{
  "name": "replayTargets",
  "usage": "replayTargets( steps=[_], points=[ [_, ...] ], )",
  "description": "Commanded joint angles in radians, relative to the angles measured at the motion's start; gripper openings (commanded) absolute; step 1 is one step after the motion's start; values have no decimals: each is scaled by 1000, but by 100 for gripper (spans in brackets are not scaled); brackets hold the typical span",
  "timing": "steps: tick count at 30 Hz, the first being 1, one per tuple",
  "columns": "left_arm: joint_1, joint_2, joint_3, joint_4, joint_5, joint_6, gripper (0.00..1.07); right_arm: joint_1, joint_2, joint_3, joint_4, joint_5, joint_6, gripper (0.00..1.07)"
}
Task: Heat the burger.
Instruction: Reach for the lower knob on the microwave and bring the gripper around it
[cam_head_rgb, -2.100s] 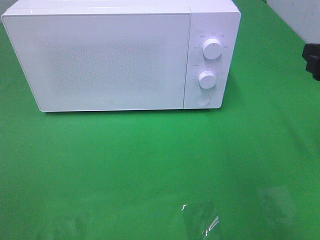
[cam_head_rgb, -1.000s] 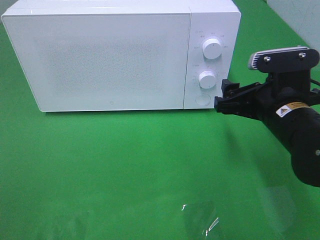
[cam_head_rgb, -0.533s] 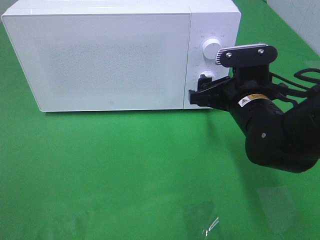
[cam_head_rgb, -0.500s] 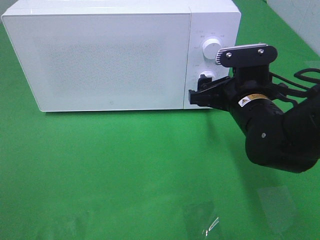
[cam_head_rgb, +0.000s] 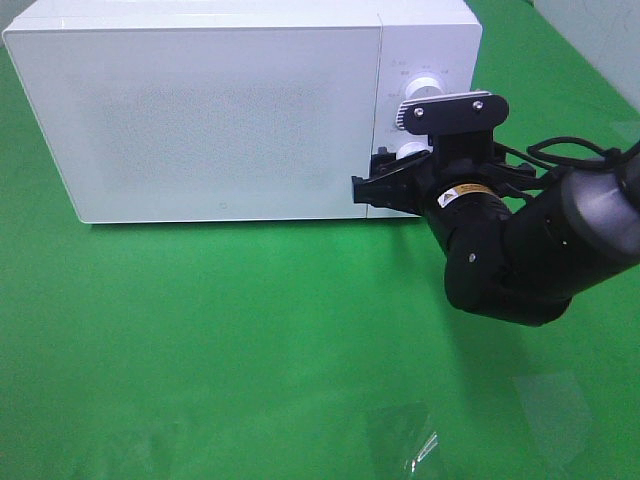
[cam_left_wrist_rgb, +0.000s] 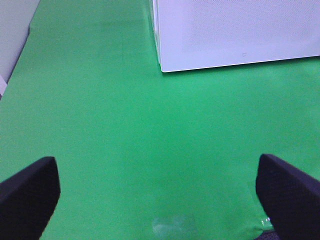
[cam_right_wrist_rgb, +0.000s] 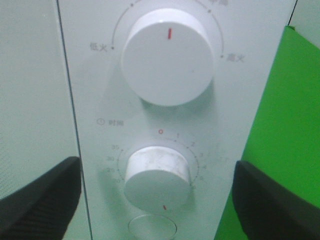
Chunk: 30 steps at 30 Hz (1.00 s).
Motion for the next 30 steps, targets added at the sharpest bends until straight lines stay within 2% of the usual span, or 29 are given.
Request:
replayTargets(
  steps=[1, 8, 21, 30],
  points=[
    [5, -24, 3, -9, -14, 0, 100, -1, 31, -43, -13, -9, -12, 79],
    [5, -24, 3, -7, -14, 0, 100, -1, 83, -89, -10, 1, -12, 77],
    [5, -24, 3, -7, -14, 0, 100, -48, 91, -100, -43, 4, -11, 76],
    [5, -24, 3, -7, -14, 0, 100, -33, 76, -99, -40, -17, -26, 76]
  ],
)
